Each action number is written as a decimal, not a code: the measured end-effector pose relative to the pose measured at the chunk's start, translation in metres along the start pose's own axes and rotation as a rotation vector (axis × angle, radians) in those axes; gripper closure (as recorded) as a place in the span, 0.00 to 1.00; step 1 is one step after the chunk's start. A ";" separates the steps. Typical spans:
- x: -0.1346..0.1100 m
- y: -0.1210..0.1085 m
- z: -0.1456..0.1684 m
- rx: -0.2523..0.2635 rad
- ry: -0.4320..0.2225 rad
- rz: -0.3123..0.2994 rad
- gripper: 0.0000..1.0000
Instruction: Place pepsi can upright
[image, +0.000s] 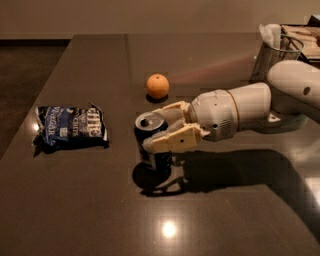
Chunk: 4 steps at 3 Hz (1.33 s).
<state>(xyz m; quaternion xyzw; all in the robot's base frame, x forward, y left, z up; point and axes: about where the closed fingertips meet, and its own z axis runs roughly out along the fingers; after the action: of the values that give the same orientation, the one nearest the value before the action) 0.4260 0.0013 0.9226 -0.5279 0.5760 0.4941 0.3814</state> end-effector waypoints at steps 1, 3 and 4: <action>0.000 -0.001 -0.003 0.047 -0.078 -0.040 1.00; 0.007 0.000 -0.005 0.080 -0.127 -0.143 0.59; 0.013 0.000 -0.005 0.073 -0.092 -0.157 0.36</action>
Offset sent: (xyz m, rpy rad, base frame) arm 0.0008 -0.0098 -0.0045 0.1576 -0.1900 -0.0913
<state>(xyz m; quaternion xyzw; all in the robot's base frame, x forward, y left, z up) 0.4249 -0.0066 0.9113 -0.5338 0.5324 0.4652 0.4640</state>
